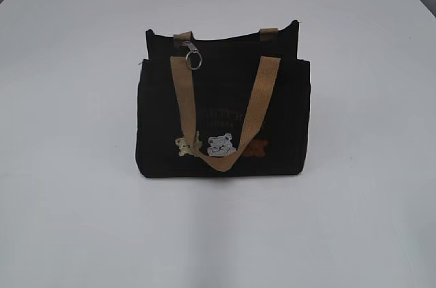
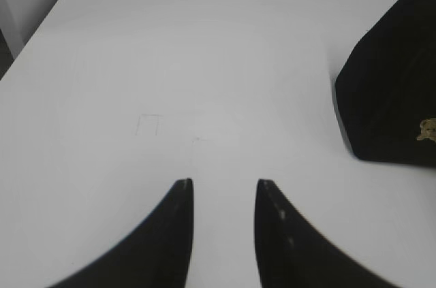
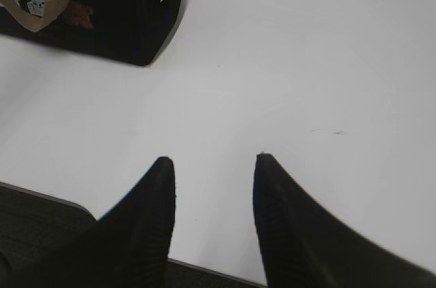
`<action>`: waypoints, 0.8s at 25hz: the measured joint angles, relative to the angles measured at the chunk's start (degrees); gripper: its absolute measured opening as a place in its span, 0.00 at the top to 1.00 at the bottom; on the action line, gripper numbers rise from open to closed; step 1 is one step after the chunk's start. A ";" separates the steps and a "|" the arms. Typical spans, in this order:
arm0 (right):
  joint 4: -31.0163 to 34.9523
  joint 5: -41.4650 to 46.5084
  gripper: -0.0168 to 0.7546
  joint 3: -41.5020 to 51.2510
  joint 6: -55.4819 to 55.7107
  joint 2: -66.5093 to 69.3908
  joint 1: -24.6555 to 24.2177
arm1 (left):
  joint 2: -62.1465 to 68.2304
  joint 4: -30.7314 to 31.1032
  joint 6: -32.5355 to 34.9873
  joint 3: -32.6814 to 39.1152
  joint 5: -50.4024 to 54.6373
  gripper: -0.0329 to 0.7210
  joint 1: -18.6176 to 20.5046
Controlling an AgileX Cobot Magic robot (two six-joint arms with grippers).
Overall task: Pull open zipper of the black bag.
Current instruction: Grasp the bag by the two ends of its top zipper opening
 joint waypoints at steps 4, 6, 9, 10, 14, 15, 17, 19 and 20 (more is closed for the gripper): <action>0.00 0.00 0.58 0.00 0.00 0.00 0.00 | 0.00 0.00 0.00 0.00 0.00 0.64 0.00; 0.00 0.00 0.58 0.00 0.00 0.00 0.00 | 0.00 0.00 0.00 0.00 0.00 0.64 0.00; 0.00 0.00 0.58 0.00 0.00 0.00 0.00 | 0.00 0.00 0.00 0.00 0.00 0.64 0.00; 0.00 0.00 0.58 0.00 0.00 0.00 0.00 | 0.00 0.00 0.00 0.00 0.00 0.64 0.00; 0.00 0.00 0.58 0.00 0.00 0.00 0.00 | 0.00 0.00 0.00 0.00 0.00 0.64 0.00; 0.00 0.00 0.58 0.00 0.00 0.00 0.00 | 0.00 0.00 0.00 0.00 0.00 0.64 0.00; 0.00 0.00 0.58 0.00 0.00 0.00 0.00 | 0.00 0.00 0.00 0.00 0.00 0.64 0.00; 0.00 0.00 0.58 0.00 0.00 0.00 0.00 | 0.00 -1.88 0.14 0.00 -0.13 0.64 0.00; 0.00 0.00 0.58 0.00 0.00 0.00 0.00 | 0.44 -3.55 0.82 -0.18 -0.57 0.64 0.00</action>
